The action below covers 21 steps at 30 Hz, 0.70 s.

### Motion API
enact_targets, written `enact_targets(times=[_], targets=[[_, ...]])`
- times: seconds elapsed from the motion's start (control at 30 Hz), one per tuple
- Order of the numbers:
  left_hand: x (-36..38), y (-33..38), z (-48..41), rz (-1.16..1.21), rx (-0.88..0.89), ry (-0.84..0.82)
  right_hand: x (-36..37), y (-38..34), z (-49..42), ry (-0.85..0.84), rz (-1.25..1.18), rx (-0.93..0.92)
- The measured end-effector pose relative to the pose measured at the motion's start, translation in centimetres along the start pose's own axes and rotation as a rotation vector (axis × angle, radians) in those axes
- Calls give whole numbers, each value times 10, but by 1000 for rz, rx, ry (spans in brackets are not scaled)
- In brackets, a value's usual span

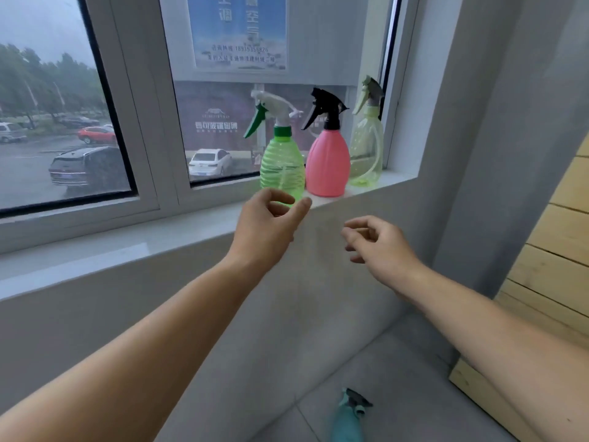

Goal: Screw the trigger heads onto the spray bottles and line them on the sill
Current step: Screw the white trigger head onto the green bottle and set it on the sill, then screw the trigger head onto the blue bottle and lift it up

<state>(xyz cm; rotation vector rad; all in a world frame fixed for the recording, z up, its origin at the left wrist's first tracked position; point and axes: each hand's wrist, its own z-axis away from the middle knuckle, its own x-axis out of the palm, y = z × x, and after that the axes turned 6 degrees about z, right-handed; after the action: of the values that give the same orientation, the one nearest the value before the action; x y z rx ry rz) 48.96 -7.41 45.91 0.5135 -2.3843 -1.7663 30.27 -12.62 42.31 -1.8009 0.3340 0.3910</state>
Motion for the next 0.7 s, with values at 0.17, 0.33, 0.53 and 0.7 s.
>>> enact_targets(times=[0.17,0.33,0.53,0.7], targets=[[48,-68,28,-44,-215,-221,-16,79,37,-28,53,191],[87,-171,49,-172,-516,-449,-15,174,66,-91,151,395],[122,-293,83,-363,-758,-613,14,282,81,-142,149,607],[149,-360,99,-530,-781,-769,54,366,88,-186,146,728]])
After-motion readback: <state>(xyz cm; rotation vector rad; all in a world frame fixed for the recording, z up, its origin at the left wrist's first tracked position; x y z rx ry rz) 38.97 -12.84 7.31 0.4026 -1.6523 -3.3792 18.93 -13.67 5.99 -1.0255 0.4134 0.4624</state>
